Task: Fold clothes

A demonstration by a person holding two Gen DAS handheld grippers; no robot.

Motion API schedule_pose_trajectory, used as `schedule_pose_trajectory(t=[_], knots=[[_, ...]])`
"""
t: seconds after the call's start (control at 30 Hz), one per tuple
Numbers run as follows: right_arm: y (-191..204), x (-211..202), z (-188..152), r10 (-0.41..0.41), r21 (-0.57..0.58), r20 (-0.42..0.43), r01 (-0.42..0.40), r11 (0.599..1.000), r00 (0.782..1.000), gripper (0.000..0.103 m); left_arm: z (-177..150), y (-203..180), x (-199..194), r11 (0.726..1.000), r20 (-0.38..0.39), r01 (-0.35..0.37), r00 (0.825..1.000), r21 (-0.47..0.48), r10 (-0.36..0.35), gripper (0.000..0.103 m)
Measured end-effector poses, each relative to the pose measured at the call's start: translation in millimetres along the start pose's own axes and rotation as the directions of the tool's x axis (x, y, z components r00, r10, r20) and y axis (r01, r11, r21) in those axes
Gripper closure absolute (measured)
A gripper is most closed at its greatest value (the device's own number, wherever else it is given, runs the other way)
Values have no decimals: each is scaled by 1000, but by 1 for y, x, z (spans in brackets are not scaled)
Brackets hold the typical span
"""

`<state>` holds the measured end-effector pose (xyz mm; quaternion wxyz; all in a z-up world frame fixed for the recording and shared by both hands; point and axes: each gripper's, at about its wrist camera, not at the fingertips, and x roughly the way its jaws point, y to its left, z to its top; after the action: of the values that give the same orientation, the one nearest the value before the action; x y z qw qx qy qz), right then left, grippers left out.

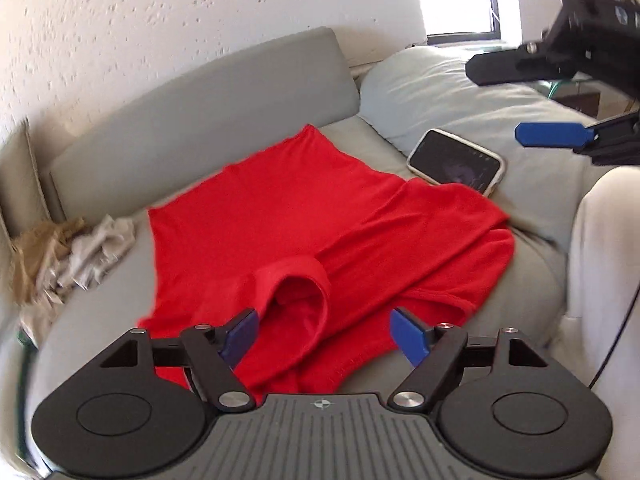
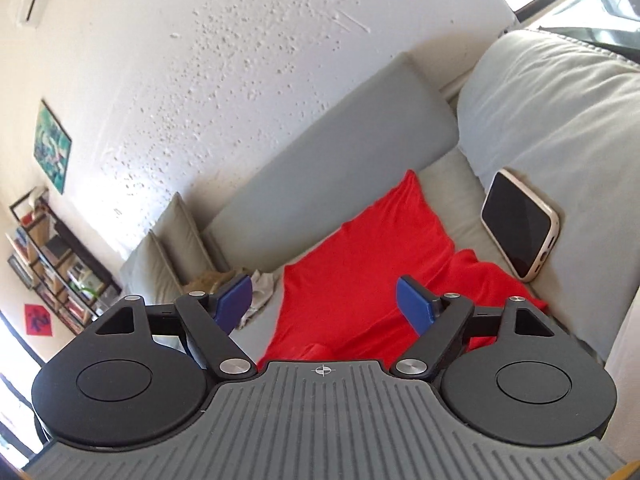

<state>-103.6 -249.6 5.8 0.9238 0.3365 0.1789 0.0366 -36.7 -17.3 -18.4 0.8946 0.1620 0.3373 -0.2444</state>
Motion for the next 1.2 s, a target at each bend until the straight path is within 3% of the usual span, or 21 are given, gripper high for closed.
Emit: schedule_pose_trajectory(t=[0.03,0.07,0.17,0.2,0.23,0.27,0.37,0.5,0.57,0.67,0.7,0.77,0.87,0.93,0.97,1.03,1.07,1.2], knots=[[2,3,-3,-26,-46,-10,25,999,1000,20,-7,8,0,998,8,35,999,-61,-35,27],[2,7,-7,-63,-91,-24,61,994,998,20,-13,17,3,992,21,25,1000,-122,-23,27],[1,25,-23,-150,-173,-83,134,976,985,20,-31,44,12,944,53,-51,996,-327,72,38],[1,31,-29,-169,-189,-104,148,971,980,20,-37,54,15,914,58,-79,992,-397,111,48],[0,38,-34,-177,-206,-119,150,967,977,20,-42,66,18,872,44,-70,994,-485,104,55],[-1,44,-38,-184,-224,-133,152,963,974,20,-48,79,21,819,28,-57,996,-571,89,58],[1,61,-42,-197,-288,-150,148,946,969,21,-54,107,25,698,37,33,999,-715,-9,65],[5,85,-30,-146,-315,-143,95,944,979,24,-36,130,39,609,46,73,997,-790,-59,63],[2,97,-26,-140,-314,-133,92,945,981,25,-30,137,57,544,46,93,994,-834,-100,63],[-9,107,-28,-166,-291,-115,126,948,979,26,-30,137,85,436,63,126,986,-891,-155,64],[-15,106,-30,-173,-273,-122,135,953,977,26,-34,135,92,388,73,137,981,-911,-177,64],[-26,106,-34,-186,-236,-136,151,960,973,26,-44,132,105,277,104,165,969,-947,-224,64],[-38,108,-34,-197,-189,-157,166,968,968,26,-58,134,116,92,179,204,957,-975,-227,64],[-42,111,-34,-193,-172,-167,165,971,967,26,-64,138,118,-10,220,222,955,-975,-198,64],[-44,112,-34,-192,-164,-172,164,973,966,26,-66,138,118,-43,233,229,954,-973,-187,64],[-47,115,-34,-188,-147,-181,163,976,965,26,-70,139,119,-103,255,241,953,-965,-163,64],[-49,117,-34,-186,-139,-186,162,977,965,26,-71,138,120,-114,249,233,956,-966,-153,65],[-52,121,-36,-192,-127,-208,168,978,959,26,-64,133,126,-103,185,173,975,-979,-124,67]])
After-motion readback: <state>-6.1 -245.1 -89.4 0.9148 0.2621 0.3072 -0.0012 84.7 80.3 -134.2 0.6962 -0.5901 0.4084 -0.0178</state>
